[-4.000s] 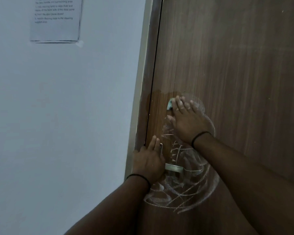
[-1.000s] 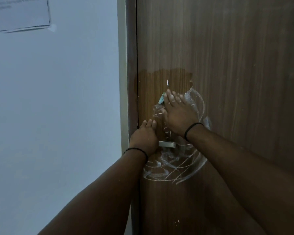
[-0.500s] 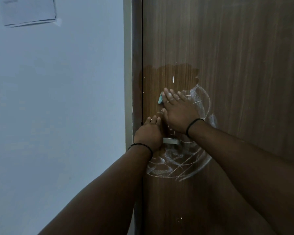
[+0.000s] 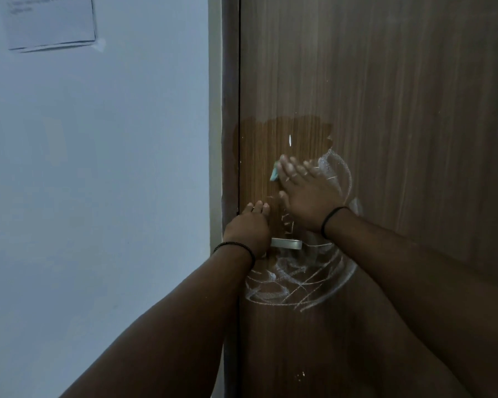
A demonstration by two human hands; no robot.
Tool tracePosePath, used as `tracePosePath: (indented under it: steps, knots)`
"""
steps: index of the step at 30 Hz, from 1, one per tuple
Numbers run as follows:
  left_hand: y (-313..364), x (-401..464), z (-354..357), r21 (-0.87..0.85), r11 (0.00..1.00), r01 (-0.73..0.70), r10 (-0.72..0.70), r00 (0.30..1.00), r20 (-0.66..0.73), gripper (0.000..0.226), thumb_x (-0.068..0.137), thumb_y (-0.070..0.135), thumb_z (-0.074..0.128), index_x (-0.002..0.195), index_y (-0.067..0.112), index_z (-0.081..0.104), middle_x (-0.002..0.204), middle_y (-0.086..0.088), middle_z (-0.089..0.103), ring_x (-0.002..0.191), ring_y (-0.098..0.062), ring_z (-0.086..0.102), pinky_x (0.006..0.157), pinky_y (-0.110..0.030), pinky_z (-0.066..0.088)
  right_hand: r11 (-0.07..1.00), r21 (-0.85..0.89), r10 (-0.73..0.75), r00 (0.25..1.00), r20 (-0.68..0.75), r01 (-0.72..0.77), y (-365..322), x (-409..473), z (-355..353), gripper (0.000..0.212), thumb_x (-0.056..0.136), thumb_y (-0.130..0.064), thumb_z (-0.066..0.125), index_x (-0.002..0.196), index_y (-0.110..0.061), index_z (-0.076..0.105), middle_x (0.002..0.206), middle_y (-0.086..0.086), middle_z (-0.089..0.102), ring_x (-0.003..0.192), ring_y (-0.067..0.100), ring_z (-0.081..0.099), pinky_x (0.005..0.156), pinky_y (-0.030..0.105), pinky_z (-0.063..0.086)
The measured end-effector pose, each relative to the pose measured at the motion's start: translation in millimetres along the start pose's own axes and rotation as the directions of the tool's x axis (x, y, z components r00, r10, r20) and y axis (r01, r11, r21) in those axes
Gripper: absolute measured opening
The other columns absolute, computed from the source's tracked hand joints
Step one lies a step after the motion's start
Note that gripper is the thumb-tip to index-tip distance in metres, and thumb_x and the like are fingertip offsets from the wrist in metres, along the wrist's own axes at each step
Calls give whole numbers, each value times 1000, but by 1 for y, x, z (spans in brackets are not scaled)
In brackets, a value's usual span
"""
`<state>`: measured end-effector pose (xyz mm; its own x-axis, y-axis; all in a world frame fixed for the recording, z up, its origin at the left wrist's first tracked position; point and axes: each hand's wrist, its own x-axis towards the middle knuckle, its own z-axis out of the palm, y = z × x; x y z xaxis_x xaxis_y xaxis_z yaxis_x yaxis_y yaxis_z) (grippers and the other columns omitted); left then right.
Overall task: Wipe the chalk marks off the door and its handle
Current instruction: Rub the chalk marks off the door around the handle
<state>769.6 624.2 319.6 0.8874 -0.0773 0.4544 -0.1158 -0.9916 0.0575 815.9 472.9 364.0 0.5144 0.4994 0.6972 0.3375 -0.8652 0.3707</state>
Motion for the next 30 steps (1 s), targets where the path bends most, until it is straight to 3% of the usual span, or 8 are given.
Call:
tracePosePath:
  steps: [4,8,10,17,23,28,30]
  knots:
    - [-1,-1,3,7,1000,-6,6,1000,-22,59,103,17,35,157,17,10,165,-3,9,152,-23,9,117,-46,30,988,-16,-149,984,92,152,-4,-29,14,60,104,-38,19,156,-14,3,165,4,1,152,17,2,123,35,-1]
    - [-1,0,3,2,1000,-11,11,1000,-7,61,102,15,37,156,16,9,165,-3,8,152,-23,7,119,-45,28,999,-47,19,999,-26,-20,19,-6,-2,60,103,-37,19,156,-12,6,165,8,4,152,20,5,123,38,2]
    - [-1,0,2,4,1000,-14,14,1000,-9,63,101,14,39,157,17,9,165,-3,7,152,-22,8,119,-45,28,999,-35,33,999,-33,-34,12,12,-10,61,102,-36,21,156,-11,7,165,8,3,152,20,5,124,38,3]
    - [-2,-1,5,5,1000,-23,23,999,-40,59,103,16,34,157,17,9,165,-1,8,152,-21,7,118,-43,29,971,-68,-217,966,138,228,-1,-32,14,63,101,-38,22,157,-14,6,165,5,3,152,18,3,123,36,1]
    - [0,-1,6,-5,1000,-17,17,999,-30,58,103,18,34,157,18,10,165,-2,8,152,-22,8,118,-44,28,998,-43,-47,998,32,49,13,-26,9,61,102,-37,22,156,-12,8,165,7,7,152,20,7,124,38,4]
    - [1,2,3,20,1000,-2,3,1000,-22,61,102,17,39,156,18,11,165,-2,9,152,-23,10,118,-45,29,991,-32,-123,984,126,128,0,-39,19,66,101,-46,22,156,-14,3,165,6,2,152,19,2,124,37,1]
    - [2,3,1,38,999,4,-4,1000,-7,63,101,17,42,156,16,12,165,-4,11,151,-25,12,118,-46,30,996,-62,-54,994,94,60,19,-43,14,69,100,-52,18,156,-15,1,165,6,2,152,20,-1,124,40,1]
